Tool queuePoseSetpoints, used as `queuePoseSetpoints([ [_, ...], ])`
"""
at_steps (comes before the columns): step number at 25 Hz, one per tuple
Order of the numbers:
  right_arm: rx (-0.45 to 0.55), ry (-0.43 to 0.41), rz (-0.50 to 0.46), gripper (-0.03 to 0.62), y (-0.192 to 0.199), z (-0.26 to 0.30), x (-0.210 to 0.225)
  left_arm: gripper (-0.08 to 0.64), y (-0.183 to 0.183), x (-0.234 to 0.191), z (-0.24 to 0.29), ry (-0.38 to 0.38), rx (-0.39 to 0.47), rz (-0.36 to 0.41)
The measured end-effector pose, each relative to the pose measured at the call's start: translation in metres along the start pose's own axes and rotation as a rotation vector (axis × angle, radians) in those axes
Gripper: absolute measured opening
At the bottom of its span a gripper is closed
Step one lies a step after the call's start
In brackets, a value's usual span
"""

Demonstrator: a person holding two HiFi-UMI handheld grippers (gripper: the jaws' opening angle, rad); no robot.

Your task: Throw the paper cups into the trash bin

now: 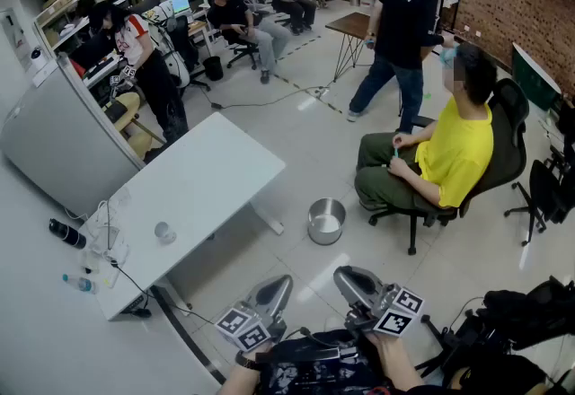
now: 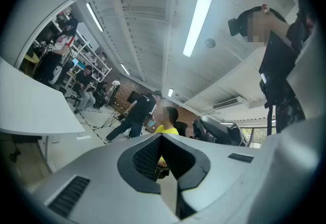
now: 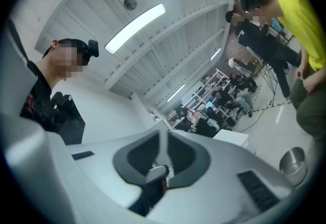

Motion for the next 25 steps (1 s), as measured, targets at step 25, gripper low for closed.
queuePoseSetpoints([
  [25,-0.354,-0.161,-0.418,0.002,0.147,0.15,-0.059,-0.008,-0.083,-0.082,-0.229,-0.436,0.287,0.251],
])
Point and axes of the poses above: the fingertips, and each gripper's own axes: z forward along the fingers, x to its right, y out of its underside, the point moved 2 cm from there along -z, backward along the fingers, and after that the axes turned 3 degrees about x, right-handed, at the moved point
